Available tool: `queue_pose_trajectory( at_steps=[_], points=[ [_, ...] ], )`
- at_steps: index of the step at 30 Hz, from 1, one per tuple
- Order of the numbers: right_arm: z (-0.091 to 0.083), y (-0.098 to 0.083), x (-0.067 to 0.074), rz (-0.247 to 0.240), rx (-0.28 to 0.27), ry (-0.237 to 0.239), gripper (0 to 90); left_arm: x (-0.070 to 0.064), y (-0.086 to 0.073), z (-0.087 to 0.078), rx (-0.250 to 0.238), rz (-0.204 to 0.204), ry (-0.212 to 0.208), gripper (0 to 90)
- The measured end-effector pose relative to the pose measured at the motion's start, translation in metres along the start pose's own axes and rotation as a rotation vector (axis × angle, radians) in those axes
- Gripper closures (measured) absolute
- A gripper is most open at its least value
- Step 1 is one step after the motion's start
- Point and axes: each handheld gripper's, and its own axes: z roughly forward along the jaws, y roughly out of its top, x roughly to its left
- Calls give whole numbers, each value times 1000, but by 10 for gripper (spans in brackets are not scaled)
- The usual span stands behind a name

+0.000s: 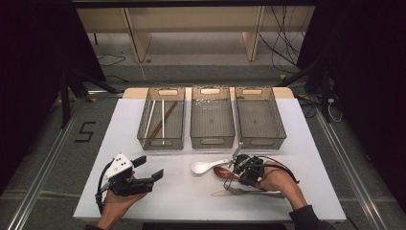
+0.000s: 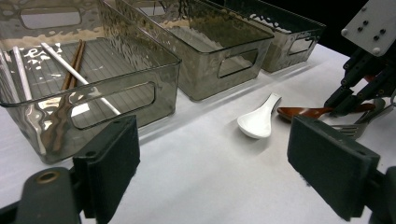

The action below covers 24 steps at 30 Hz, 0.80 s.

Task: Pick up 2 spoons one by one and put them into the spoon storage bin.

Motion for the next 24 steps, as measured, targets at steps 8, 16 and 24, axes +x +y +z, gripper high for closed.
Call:
queue_pose_trajectory(
  at_steps=[8,16,24],
  points=[
    [-12,-2,-1,-11,-43,-9,818,0,0,0,1,0,0,166],
    [-24,-5,-3,5,-87,-13,818,0,0,0,0,-2,2,166],
    [-40,-5,-11,76,-180,-15,818,1,0,-1,3,-2,6,166]
  ],
)
